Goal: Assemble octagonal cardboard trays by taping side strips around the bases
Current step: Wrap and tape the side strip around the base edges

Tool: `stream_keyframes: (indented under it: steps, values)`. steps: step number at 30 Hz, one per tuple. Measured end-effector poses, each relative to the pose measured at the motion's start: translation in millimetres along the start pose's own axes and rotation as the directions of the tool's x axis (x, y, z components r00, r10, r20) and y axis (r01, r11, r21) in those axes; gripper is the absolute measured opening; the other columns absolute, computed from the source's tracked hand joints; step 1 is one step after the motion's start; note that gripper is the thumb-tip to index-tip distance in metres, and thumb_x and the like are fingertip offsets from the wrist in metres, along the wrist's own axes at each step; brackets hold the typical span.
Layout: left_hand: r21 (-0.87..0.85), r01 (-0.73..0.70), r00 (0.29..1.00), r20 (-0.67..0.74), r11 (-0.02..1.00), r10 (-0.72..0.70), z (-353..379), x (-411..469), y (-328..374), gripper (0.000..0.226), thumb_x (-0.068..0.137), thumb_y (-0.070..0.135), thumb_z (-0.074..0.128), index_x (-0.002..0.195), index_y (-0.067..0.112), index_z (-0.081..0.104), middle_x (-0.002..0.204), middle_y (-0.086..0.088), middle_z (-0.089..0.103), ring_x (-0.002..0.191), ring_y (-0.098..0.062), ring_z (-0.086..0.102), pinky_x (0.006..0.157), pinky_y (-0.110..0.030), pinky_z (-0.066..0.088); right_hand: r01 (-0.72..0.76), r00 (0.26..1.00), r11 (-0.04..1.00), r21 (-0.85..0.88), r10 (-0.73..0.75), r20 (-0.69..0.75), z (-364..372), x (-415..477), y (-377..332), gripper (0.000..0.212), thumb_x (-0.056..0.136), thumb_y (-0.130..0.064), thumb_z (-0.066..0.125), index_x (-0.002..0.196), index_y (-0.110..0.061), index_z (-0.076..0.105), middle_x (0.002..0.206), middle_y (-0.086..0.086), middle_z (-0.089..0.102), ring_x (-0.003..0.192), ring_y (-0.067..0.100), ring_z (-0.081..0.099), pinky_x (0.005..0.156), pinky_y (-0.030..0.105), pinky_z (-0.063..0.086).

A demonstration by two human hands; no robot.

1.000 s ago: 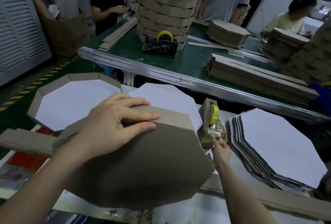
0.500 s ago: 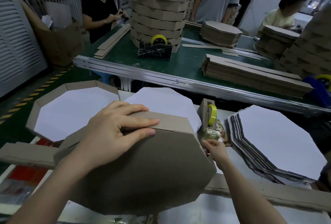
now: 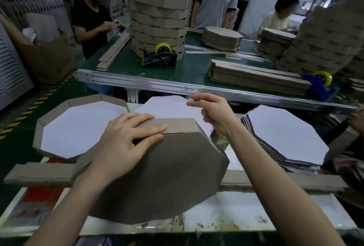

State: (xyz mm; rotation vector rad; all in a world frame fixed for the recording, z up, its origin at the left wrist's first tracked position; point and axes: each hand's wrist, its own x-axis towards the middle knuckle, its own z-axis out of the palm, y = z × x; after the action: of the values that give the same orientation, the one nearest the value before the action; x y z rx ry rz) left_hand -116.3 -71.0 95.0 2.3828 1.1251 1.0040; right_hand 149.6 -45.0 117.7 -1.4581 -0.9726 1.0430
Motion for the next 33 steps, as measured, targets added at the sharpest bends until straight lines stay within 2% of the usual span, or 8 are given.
stream_keyframes:
  steps: [3,6,11,15,21,25,29,33]
  values:
    - [0.023,-0.025,0.999,0.041,0.999,0.024,0,-1,1,0.034,0.092,0.058,0.039,0.125,0.055,0.047,0.133,0.015,0.055,0.122,-0.005,0.039,0.096,-0.030,0.029,-0.070,0.994,0.981,0.182,0.055,0.090,17,-30,-26,0.019,0.095,0.001,0.052,0.102,-0.004,0.068,0.096,0.012,0.076,0.040,0.005,0.028,0.036,0.015,0.027]
    - [0.051,-0.014,0.999,0.040,0.999,0.012,1,-2,-2,0.051,0.096,0.054,0.042,0.144,0.048,0.027,0.133,0.008,0.056,0.119,-0.012,0.042,0.093,-0.032,0.037,-0.191,0.972,0.922,0.336,0.131,0.194,27,-58,-41,0.021,0.096,0.002,0.045,0.104,-0.005,0.063,0.093,0.010,0.076,0.035,0.002,0.022,0.031,0.011,0.022]
    - [0.028,0.033,0.994,0.105,0.999,-0.036,-4,-3,-8,0.074,0.092,0.052,0.049,0.153,0.038,0.009,0.137,0.011,0.051,0.126,-0.015,0.040,0.104,-0.040,0.036,-0.341,0.930,0.834,0.434,0.230,0.287,42,-102,-34,0.026,0.095,0.005,0.038,0.104,-0.003,0.061,0.091,0.013,0.075,0.030,0.003,0.023,0.027,0.011,0.021]
    - [-0.027,-0.020,0.997,0.075,0.999,0.022,-6,-10,-1,0.072,0.093,0.044,0.056,0.151,0.040,0.014,0.133,0.012,0.055,0.122,-0.009,0.038,0.099,-0.034,0.032,-0.391,0.915,0.781,0.486,0.272,0.298,51,-124,-20,0.026,0.096,0.005,0.034,0.100,-0.002,0.059,0.088,0.014,0.074,0.029,0.001,0.024,0.027,0.010,0.019]
    - [-0.056,-0.118,0.991,0.057,0.991,0.121,-13,-20,5,0.042,0.096,0.029,0.057,0.134,0.038,0.043,0.121,0.018,0.052,0.119,-0.013,0.041,0.091,-0.030,0.029,-0.426,0.904,0.713,0.557,0.306,0.299,50,-142,-4,0.029,0.098,0.004,0.031,0.104,-0.002,0.058,0.090,0.016,0.073,0.029,0.002,0.027,0.026,0.011,0.022]
    - [0.075,-0.181,0.977,0.133,0.981,0.170,-17,-21,7,0.049,0.100,0.030,0.047,0.140,0.053,0.031,0.140,0.006,0.049,0.127,-0.018,0.037,0.100,-0.034,0.028,-0.427,0.903,0.702,0.570,0.301,0.306,51,-145,0,0.031,0.098,0.004,0.030,0.104,0.000,0.060,0.092,0.017,0.073,0.029,0.003,0.029,0.026,0.011,0.024]
    - [0.124,-0.174,0.975,0.161,0.977,0.153,-16,-21,6,0.042,0.102,0.032,0.040,0.137,0.054,0.035,0.146,0.002,0.044,0.131,-0.020,0.034,0.104,-0.036,0.026,-0.427,0.903,0.719,0.548,0.304,0.305,51,-146,4,0.031,0.097,0.004,0.032,0.105,0.001,0.062,0.095,0.015,0.074,0.030,0.003,0.029,0.027,0.011,0.024]
    - [0.132,-0.151,0.978,0.163,0.980,0.129,-14,-17,3,0.039,0.101,0.037,0.038,0.138,0.047,0.045,0.143,0.006,0.046,0.130,-0.016,0.034,0.104,-0.033,0.027,-0.392,0.911,0.850,0.352,0.305,0.278,49,-147,5,0.035,0.093,-0.001,0.038,0.098,-0.008,0.072,0.098,0.002,0.076,0.032,0.002,0.026,0.029,0.012,0.022]
